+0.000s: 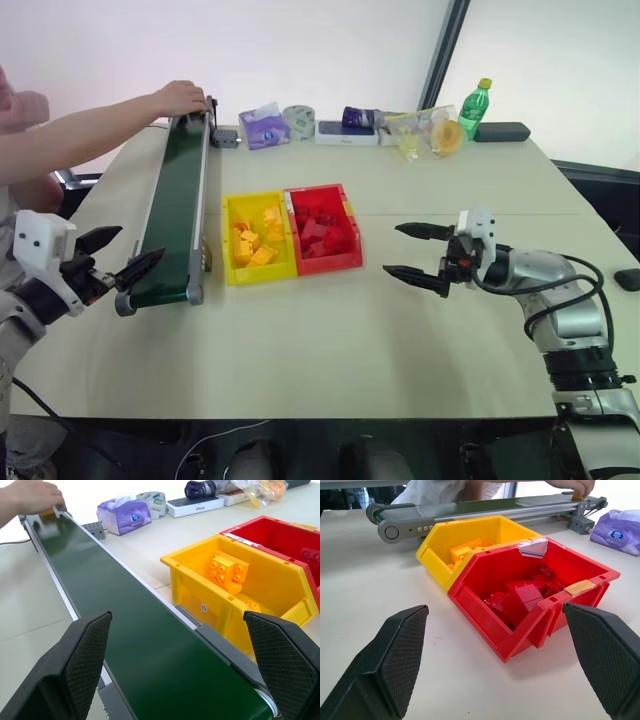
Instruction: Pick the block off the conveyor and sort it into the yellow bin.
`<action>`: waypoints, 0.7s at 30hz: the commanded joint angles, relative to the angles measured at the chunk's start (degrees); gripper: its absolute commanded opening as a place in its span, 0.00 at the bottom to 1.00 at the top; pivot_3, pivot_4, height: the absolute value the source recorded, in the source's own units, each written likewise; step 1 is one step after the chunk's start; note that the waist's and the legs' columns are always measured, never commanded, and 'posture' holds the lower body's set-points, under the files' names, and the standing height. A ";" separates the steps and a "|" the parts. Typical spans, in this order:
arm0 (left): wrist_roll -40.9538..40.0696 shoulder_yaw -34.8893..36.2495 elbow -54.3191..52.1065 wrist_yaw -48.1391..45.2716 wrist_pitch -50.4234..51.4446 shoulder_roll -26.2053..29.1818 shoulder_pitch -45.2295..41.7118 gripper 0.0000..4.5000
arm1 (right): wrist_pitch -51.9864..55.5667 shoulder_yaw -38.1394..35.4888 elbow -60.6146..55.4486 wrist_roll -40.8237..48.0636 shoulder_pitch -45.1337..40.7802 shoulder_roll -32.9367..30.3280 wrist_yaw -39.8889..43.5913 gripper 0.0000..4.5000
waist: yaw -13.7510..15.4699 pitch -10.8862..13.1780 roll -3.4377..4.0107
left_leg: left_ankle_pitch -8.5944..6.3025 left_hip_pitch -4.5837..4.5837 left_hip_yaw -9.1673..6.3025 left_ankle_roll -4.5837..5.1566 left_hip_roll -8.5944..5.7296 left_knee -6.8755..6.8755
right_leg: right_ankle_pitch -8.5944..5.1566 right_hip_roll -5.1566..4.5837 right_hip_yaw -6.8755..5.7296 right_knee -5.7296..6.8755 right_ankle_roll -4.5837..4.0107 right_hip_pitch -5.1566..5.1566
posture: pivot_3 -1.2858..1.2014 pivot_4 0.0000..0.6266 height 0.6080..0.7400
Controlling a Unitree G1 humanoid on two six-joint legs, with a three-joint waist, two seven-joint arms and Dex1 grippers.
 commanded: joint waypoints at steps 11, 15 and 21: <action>-0.90 0.90 -0.82 0.10 -1.59 -0.33 -1.09 0.99 | -0.73 -0.77 -0.62 0.27 -1.72 0.24 -0.41 1.00 | 0.00 0.00 0.00 | 0.00 0.00 0.00 0.00 0.00 0.00 | 0.00 0.00 0.00 0.00 0.00 0.00 | 0.52 0.24 1.00; -0.32 0.78 -0.77 0.27 -1.85 -0.29 -1.19 0.99 | -0.76 -0.54 -0.46 0.13 -2.03 0.47 -0.32 1.00 | 0.00 0.00 0.00 | 0.00 0.00 0.00 0.00 0.00 0.00 | 0.00 0.01 0.00 0.00 0.00 0.00 | 0.52 0.24 1.00; -0.35 1.19 -1.03 0.31 -1.95 -0.39 -0.77 0.99 | -0.91 -0.53 0.00 -0.13 -2.52 0.72 -0.12 1.00 | 0.02 0.00 0.00 | 0.00 0.00 0.00 0.00 0.00 0.00 | 0.00 0.00 0.00 0.00 0.00 0.00 | 0.52 0.24 1.00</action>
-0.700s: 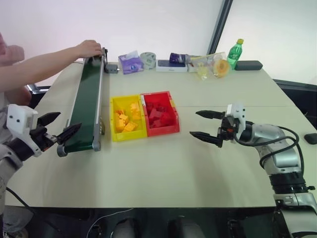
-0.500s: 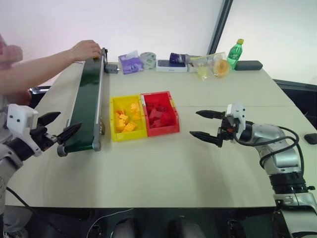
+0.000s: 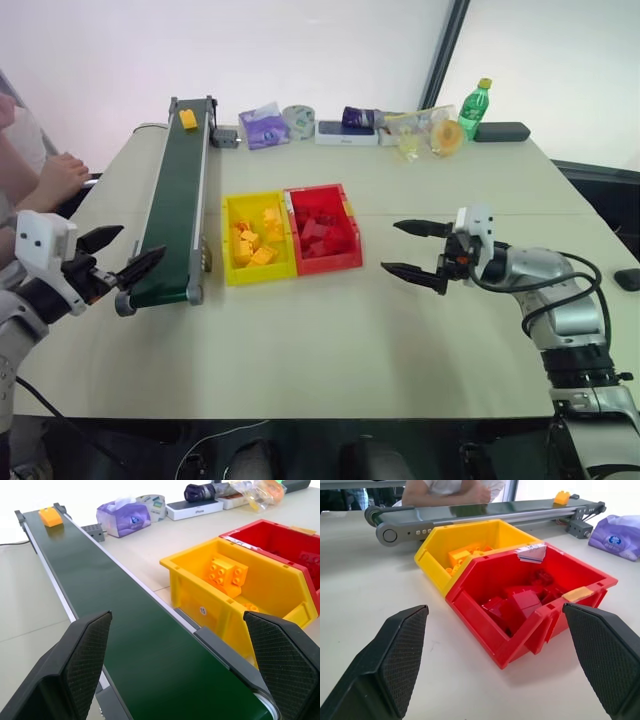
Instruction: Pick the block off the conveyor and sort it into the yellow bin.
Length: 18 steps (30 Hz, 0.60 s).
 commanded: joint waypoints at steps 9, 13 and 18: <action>-0.86 1.08 -2.63 1.53 -1.03 -0.79 -0.81 0.99 | -0.98 -0.86 -0.50 0.31 -0.95 0.54 0.13 1.00 | -0.01 0.00 0.00 | 0.00 0.00 0.00 0.00 0.00 0.00 | 0.00 0.00 0.00 0.00 0.00 0.00 | 0.52 0.24 1.00; -1.38 0.89 -3.44 3.39 -0.26 -1.69 -1.45 0.99 | -1.08 -0.81 -0.54 0.32 -0.94 0.67 0.16 1.00 | 0.00 0.00 0.00 | 0.00 0.00 0.00 0.00 0.00 0.00 | 0.00 0.00 0.00 0.00 0.00 0.00 | 0.52 0.24 1.00; 1.08 -0.56 -5.28 12.20 -1.00 -7.07 -4.60 0.99 | -0.32 0.07 -2.56 0.86 -0.63 2.36 -0.60 1.00 | 0.10 -0.01 -0.01 | 0.00 0.00 -0.01 0.00 -0.01 0.02 | 0.01 0.00 0.01 0.00 0.01 0.03 | 0.52 0.24 1.00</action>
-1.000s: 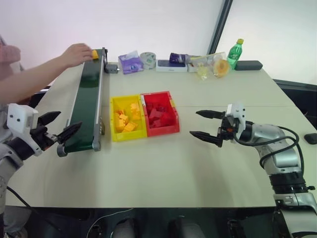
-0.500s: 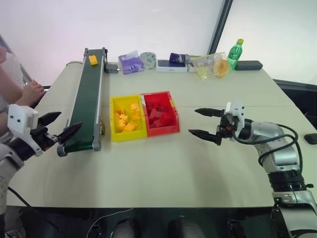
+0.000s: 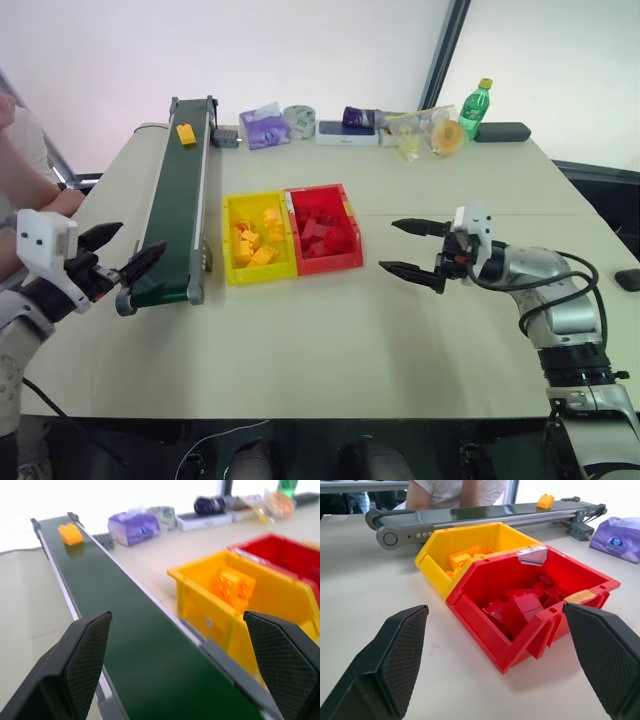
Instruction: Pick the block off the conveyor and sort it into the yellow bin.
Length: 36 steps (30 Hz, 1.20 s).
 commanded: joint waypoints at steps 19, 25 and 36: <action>9.29 -9.16 -13.48 34.31 28.24 -7.80 -13.63 0.99 | 0.71 1.43 -3.95 1.02 -1.02 3.21 -1.20 1.00 | 0.10 -0.01 -0.02 | 0.01 0.01 -0.08 -0.01 -0.03 0.04 | 0.01 0.09 0.00 0.00 0.01 0.07 | 0.52 0.24 1.00; 9.13 -7.94 -11.56 33.67 29.22 -8.61 -14.71 0.99 | 1.08 1.34 -4.63 1.11 -0.58 3.17 -1.46 1.00 | 0.04 -0.01 -0.02 | 0.01 0.01 -0.08 -0.02 -0.04 0.04 | 0.01 0.09 0.00 0.00 0.01 0.07 | 0.52 0.24 1.00; 14.09 -12.19 -9.17 36.01 25.93 -12.39 -16.19 0.99 | 2.45 1.15 -6.28 1.68 0.24 2.73 -1.51 1.00 | 0.21 -0.01 -0.02 | 0.01 0.01 -0.09 -0.02 -0.06 0.05 | 0.01 0.07 -0.01 0.00 0.01 0.09 | 0.52 0.24 1.00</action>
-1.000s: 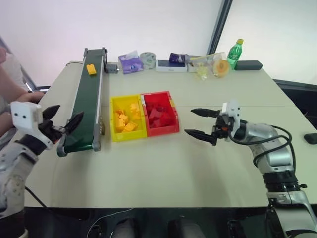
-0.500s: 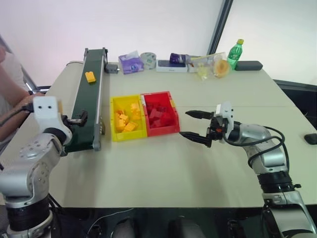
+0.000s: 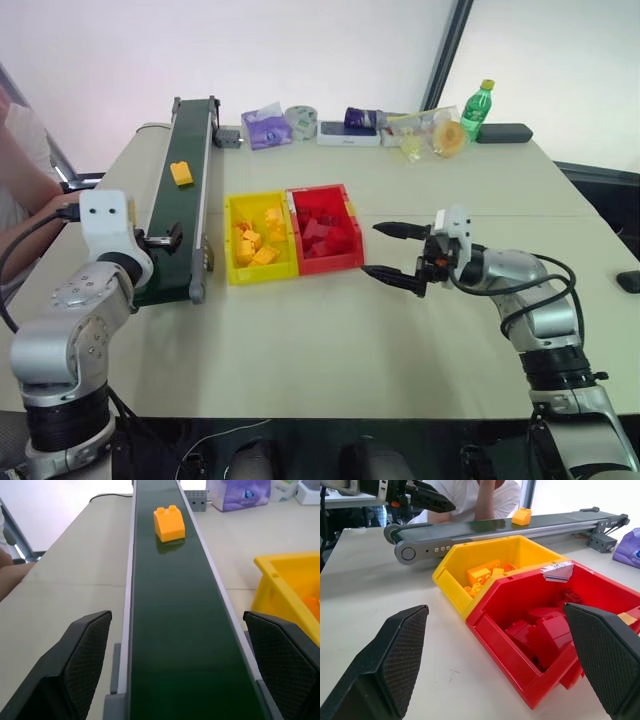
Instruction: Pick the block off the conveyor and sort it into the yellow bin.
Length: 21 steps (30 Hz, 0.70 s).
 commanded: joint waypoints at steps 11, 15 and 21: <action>6.95 -3.33 3.84 5.15 -1.45 -5.90 -6.03 0.99 | 5.82 -0.56 -6.18 3.48 -0.73 -1.14 0.95 1.00 | -0.12 0.00 -0.01 | 0.00 0.00 -0.02 0.00 -0.02 0.02 | 0.00 0.03 0.00 0.00 0.00 0.01 | 0.52 0.24 1.00; 7.47 -2.99 4.80 5.15 -2.14 -7.80 -6.61 0.99 | 6.41 -0.34 -6.92 3.70 -0.37 -1.01 1.22 1.00 | -0.03 0.00 -0.01 | 0.00 0.00 -0.01 0.00 -0.02 0.02 | 0.00 0.03 -0.01 0.00 0.00 0.01 | 0.52 0.24 1.00; 9.20 -3.73 5.88 4.97 -3.39 -8.80 -6.89 0.99 | 6.56 0.03 -7.59 3.58 0.10 -0.97 1.43 1.00 | 0.06 0.00 -0.01 | 0.00 -0.01 -0.01 0.00 -0.03 0.03 | 0.00 0.02 -0.01 0.00 0.00 0.01 | 0.52 0.24 1.00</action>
